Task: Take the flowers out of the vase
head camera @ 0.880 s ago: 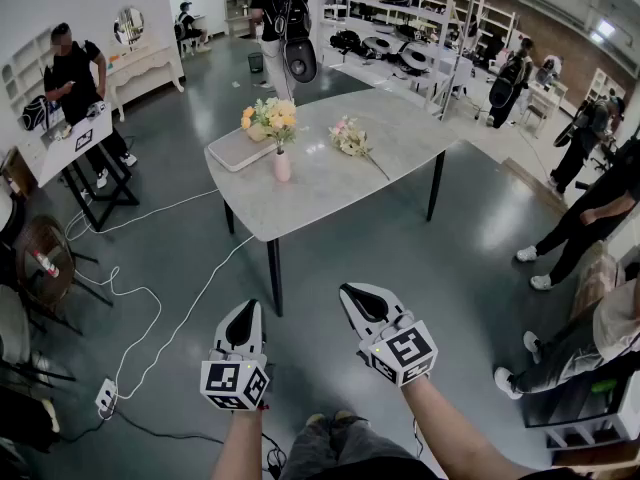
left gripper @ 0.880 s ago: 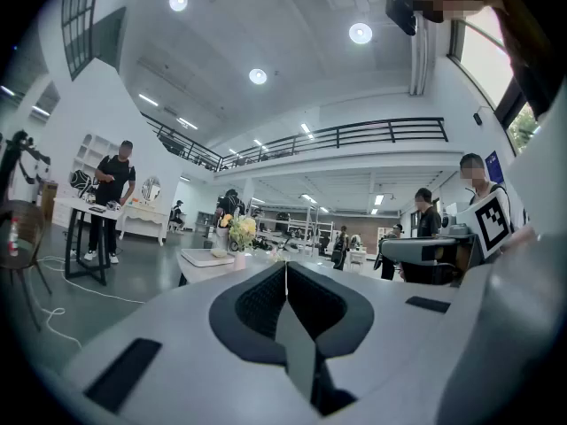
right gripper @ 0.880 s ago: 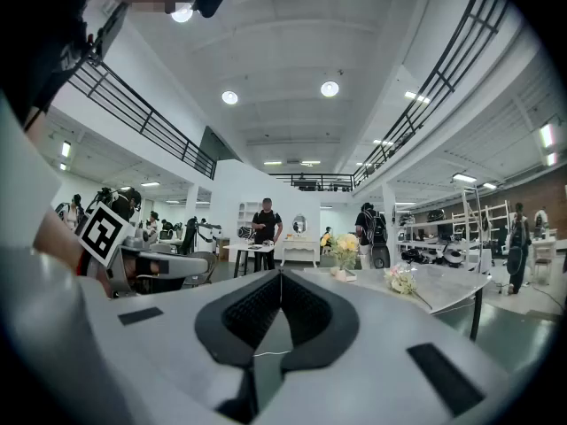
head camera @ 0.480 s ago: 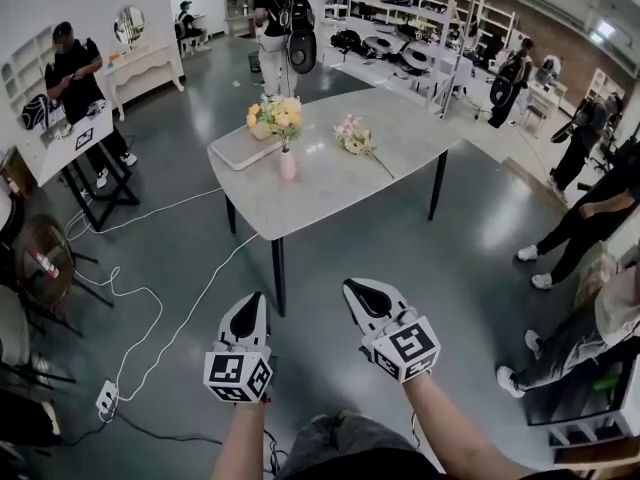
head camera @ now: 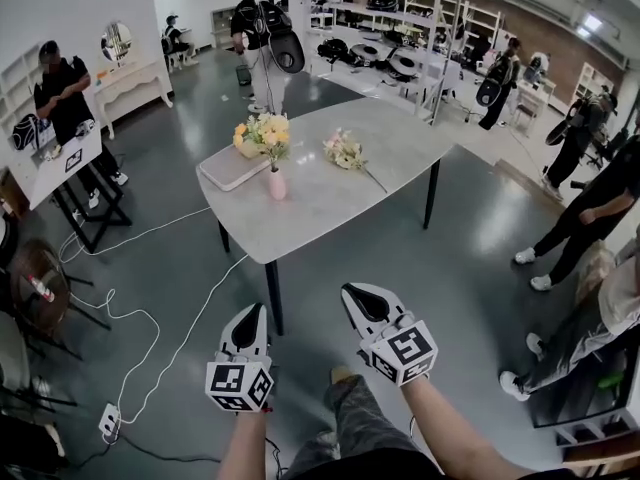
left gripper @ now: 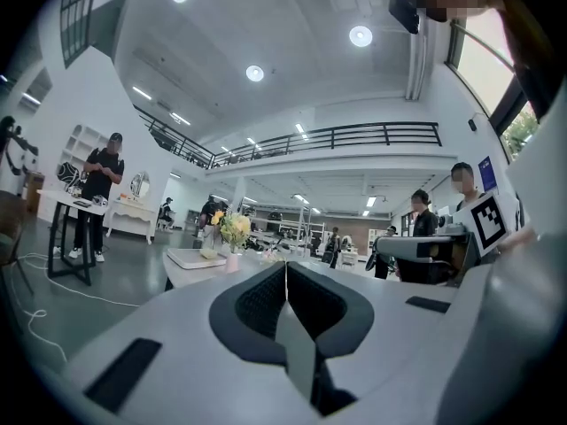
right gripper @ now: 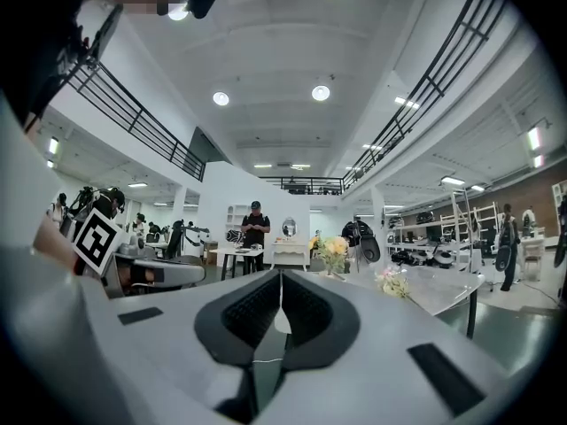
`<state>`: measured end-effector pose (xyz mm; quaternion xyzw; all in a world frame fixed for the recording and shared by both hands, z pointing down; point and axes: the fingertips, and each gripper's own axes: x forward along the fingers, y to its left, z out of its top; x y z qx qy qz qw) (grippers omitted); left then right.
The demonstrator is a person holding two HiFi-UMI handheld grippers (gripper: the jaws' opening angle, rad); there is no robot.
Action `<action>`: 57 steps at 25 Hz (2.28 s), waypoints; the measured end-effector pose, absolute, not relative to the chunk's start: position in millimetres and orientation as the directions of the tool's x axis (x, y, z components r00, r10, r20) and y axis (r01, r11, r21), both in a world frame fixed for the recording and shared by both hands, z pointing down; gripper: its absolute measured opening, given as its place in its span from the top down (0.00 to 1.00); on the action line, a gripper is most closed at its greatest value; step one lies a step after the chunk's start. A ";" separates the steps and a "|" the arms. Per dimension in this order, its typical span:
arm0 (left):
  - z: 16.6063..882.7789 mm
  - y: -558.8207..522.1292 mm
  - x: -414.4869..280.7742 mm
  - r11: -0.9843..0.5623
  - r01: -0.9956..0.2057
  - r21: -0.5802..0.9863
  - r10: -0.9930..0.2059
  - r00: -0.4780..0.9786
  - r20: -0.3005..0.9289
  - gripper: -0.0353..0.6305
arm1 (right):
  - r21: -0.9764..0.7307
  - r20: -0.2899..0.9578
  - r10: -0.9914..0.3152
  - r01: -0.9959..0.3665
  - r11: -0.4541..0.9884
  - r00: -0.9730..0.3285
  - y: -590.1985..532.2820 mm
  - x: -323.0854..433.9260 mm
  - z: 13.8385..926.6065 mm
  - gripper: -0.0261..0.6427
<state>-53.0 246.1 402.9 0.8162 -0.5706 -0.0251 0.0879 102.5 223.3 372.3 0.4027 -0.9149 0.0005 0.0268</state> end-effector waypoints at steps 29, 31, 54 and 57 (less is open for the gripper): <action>443.5 44.2 -49.7 -0.210 -0.950 0.232 -0.963 0.242 0.119 0.92 | -0.027 0.138 -0.601 -0.610 0.792 -0.787 10.7 67.5 420.0 0.93; 445.4 36.9 -50.0 -0.203 -0.951 0.235 -0.964 0.236 0.121 0.92 | -0.034 0.140 -0.594 -0.603 0.797 -0.792 2.9 65.8 422.5 0.93; 475.1 -60.1 -82.0 -0.271 -0.932 0.240 -0.947 0.302 0.106 0.92 | -0.029 0.152 -0.606 -0.616 0.787 -0.781 -84.6 3.1 456.3 0.93; 478.4 -73.6 -86.0 -0.286 -0.927 0.242 -0.942 0.318 0.105 0.92 | -0.032 0.153 -0.623 -0.634 0.773 -0.767 -97.6 -1.9 459.0 0.93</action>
